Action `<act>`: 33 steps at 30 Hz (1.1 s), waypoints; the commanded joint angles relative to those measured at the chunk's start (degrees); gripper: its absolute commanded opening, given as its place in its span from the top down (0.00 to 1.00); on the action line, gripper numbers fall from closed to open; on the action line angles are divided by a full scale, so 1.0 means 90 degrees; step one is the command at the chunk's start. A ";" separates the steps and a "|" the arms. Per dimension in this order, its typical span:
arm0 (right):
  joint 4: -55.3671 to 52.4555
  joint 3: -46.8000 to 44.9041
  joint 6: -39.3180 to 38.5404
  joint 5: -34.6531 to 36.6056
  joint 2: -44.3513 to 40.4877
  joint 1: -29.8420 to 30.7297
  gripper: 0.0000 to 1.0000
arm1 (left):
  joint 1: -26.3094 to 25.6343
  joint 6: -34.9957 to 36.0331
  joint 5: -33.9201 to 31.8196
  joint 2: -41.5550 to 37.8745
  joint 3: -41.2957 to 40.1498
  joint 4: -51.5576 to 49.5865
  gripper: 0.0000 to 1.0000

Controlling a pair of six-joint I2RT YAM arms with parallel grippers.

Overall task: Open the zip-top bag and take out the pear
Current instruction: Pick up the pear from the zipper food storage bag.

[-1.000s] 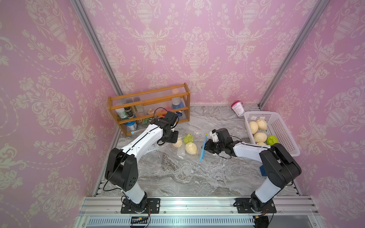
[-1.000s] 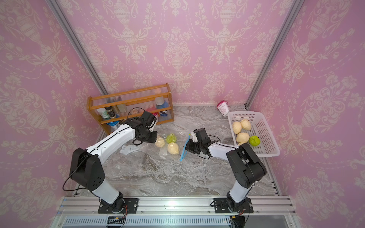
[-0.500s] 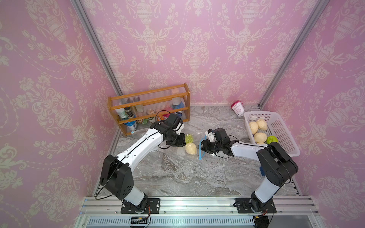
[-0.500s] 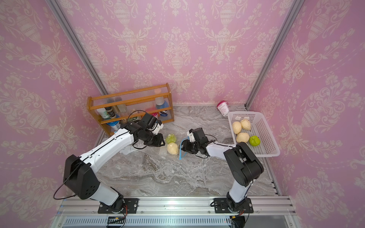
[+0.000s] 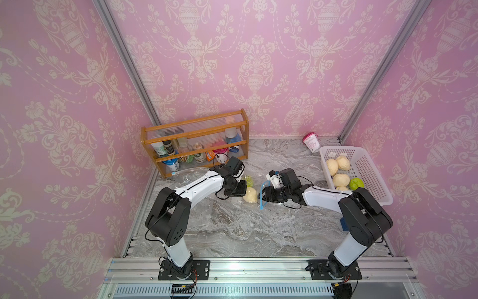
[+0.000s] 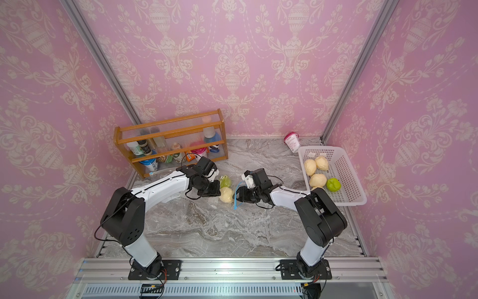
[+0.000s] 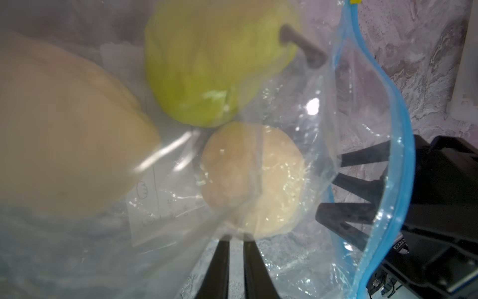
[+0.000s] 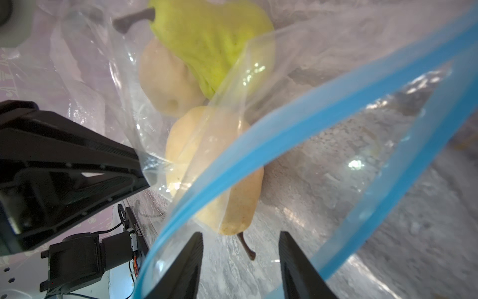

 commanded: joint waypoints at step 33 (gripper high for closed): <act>-0.1351 0.0689 -0.1253 0.1497 0.0489 0.0609 0.78 | -0.0268 -0.0362 -0.0057 0.0802 -0.0439 0.0846 0.90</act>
